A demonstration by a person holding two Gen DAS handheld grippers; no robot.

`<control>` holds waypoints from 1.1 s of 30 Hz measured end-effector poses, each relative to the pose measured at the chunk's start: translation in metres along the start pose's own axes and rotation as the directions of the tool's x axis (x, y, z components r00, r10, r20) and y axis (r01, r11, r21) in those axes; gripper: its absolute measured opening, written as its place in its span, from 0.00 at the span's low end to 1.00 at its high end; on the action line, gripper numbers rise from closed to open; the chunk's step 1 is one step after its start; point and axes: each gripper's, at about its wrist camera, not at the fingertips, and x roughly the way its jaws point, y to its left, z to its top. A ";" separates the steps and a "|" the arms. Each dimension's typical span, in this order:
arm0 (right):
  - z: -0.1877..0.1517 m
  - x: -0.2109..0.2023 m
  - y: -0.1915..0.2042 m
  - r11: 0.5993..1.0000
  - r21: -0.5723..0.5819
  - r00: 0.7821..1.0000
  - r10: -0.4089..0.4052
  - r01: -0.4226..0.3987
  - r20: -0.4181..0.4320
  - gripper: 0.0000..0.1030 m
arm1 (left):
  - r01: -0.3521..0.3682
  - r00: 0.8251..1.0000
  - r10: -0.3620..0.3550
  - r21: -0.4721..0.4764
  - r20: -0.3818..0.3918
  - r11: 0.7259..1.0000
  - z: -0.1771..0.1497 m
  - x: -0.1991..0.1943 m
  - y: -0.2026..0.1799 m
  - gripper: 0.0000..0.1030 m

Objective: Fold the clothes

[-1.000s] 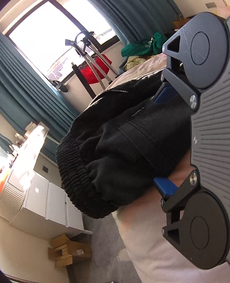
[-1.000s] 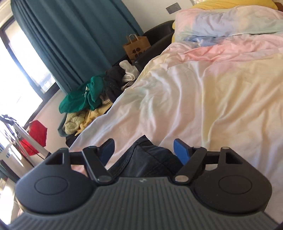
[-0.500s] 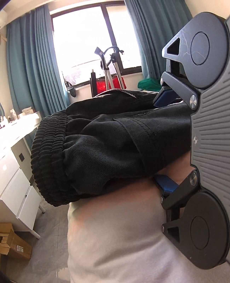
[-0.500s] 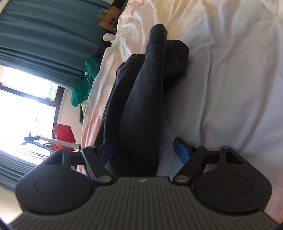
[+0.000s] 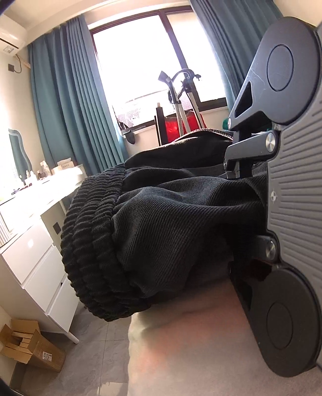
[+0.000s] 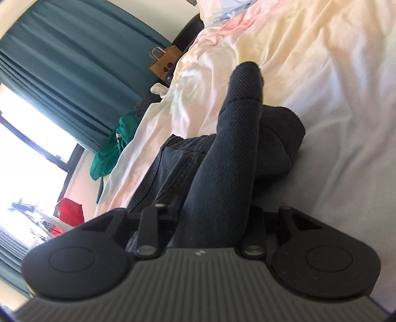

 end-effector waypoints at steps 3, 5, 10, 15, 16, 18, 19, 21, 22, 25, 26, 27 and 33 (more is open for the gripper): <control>0.002 -0.005 0.000 1.000 0.017 1.000 0.008 -0.008 0.019 0.17 | 0.021 0.999 -0.022 0.055 0.026 0.998 0.005 -0.012 -0.015 0.14; 0.003 -0.016 0.004 1.000 -0.011 0.999 0.008 -0.007 0.041 0.14 | 0.039 0.998 -0.042 0.055 0.038 0.998 0.009 -0.024 -0.023 0.13; 0.011 -0.052 -0.004 1.000 0.017 0.998 0.005 -0.006 0.059 0.12 | 0.067 0.996 -0.067 -0.001 0.057 0.998 0.010 -0.075 -0.040 0.13; 0.025 -0.096 -0.025 0.995 0.104 1.000 -0.011 0.010 0.011 0.12 | 0.034 0.999 -0.034 0.012 0.034 0.999 0.012 -0.134 -0.032 0.13; 0.028 -0.106 -0.027 0.995 0.101 1.000 -0.007 0.007 0.000 0.12 | 0.016 1.000 -0.016 0.022 0.026 1.000 0.010 -0.146 -0.028 0.13; 0.033 -0.126 -0.032 0.997 0.078 1.000 -0.014 0.016 -0.025 0.12 | -0.045 0.999 0.044 0.084 0.012 0.995 0.006 -0.162 -0.022 0.13; 0.035 -0.135 -0.036 0.997 0.068 0.999 -0.021 0.023 -0.039 0.12 | -0.065 0.998 0.065 0.109 0.006 0.992 0.005 -0.165 -0.020 0.13; 0.038 -0.149 -0.049 0.994 0.102 0.997 -0.025 0.032 -0.072 0.12 | -0.089 0.996 0.092 0.143 -0.013 0.986 0.003 -0.180 -0.018 0.14; 0.038 -0.153 -0.056 0.992 0.122 0.996 -0.027 0.038 -0.089 0.12 | -0.101 0.994 0.106 0.159 -0.022 0.982 0.002 -0.188 -0.016 0.14; 0.040 -0.149 -0.062 0.993 0.092 0.989 -0.061 0.074 -0.136 0.12 | -0.121 0.992 0.123 0.148 -0.009 0.982 -0.005 -0.197 -0.019 0.18; 0.039 -0.149 -0.060 0.994 0.079 0.989 -0.062 0.073 -0.134 0.12 | -0.134 0.991 0.137 0.164 -0.006 0.977 -0.008 -0.201 -0.021 0.21; 0.038 -0.149 -0.059 0.995 0.067 0.989 -0.063 0.072 -0.133 0.12 | -0.147 0.989 0.150 0.180 -0.003 0.973 -0.011 -0.204 -0.024 0.21; 0.039 -0.149 -0.064 0.997 0.055 0.988 -0.051 0.059 -0.144 0.12 | -0.208 0.978 0.204 0.214 0.041 0.954 -0.027 -0.237 -0.034 0.43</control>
